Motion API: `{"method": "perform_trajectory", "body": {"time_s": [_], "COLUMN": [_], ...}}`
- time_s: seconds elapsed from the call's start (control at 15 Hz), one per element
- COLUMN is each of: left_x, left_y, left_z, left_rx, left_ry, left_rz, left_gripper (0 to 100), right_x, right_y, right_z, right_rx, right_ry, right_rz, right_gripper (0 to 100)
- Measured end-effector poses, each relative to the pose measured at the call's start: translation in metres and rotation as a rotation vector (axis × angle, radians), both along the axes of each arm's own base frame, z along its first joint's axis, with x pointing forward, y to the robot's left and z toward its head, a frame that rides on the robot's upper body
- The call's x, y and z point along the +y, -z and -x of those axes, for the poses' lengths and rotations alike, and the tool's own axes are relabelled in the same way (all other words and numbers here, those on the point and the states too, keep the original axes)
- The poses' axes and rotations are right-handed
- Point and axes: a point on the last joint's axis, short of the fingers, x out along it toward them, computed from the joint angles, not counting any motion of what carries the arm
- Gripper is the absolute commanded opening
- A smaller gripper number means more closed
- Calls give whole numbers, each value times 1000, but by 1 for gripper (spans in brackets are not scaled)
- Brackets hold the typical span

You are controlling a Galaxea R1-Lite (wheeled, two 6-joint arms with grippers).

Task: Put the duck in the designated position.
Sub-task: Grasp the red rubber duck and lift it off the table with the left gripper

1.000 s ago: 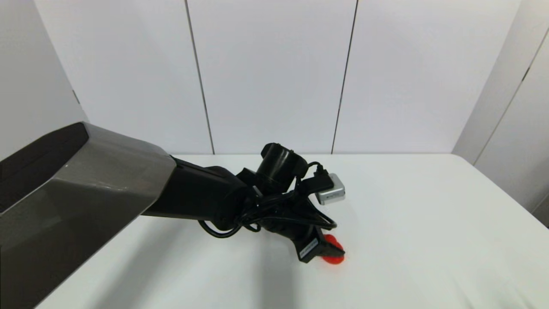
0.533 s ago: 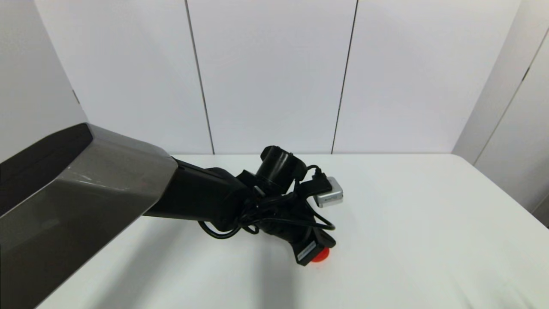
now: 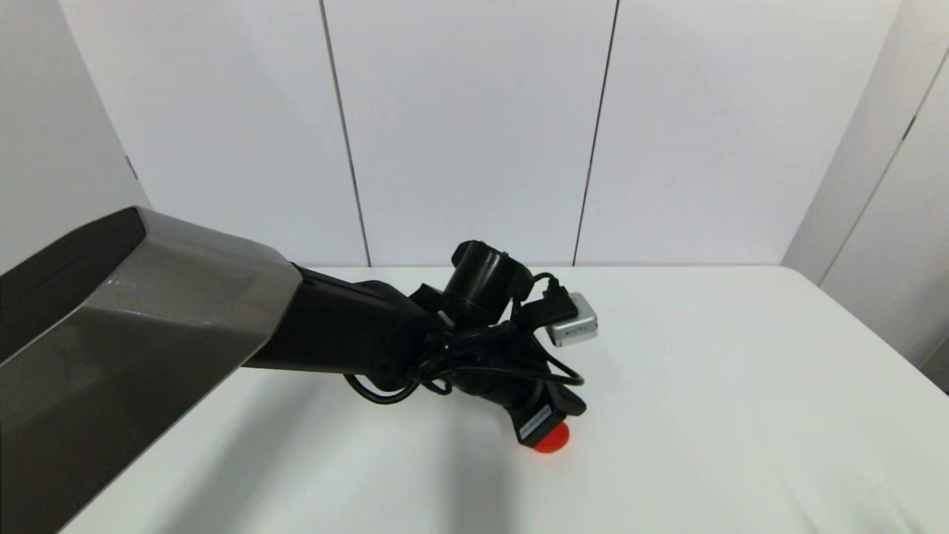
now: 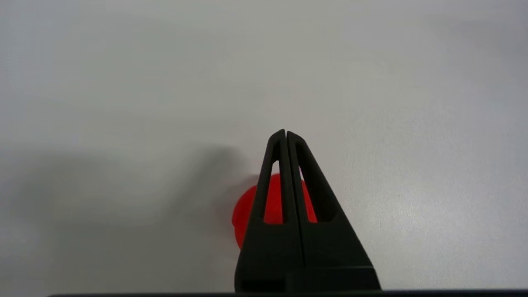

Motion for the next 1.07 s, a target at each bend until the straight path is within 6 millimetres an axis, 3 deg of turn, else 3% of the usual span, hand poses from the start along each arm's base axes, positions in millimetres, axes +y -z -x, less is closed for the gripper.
{"method": "perform_trajectory", "body": {"time_s": [0.07, 0.13, 0.73, 1.07], "left_x": [-1, -2, -4, 10], "left_y": [-3, -6, -18, -14], "left_z": [-1, -2, -3, 7], "left_rx": [-8, -16, -31, -18], "left_ry": [-1, -2, -15, -50], "left_rz": [8, 16, 44, -12], "left_gripper": [0, 100, 100, 100], "right_x": [0, 0, 0, 0], "right_y": [0, 0, 0, 0], "right_z": [0, 0, 0, 0], "right_rx": [0, 0, 0, 0], "right_ry": [0, 0, 0, 0], "right_rz": [0, 0, 0, 0], "right_gripper": [100, 100, 100, 100]}}
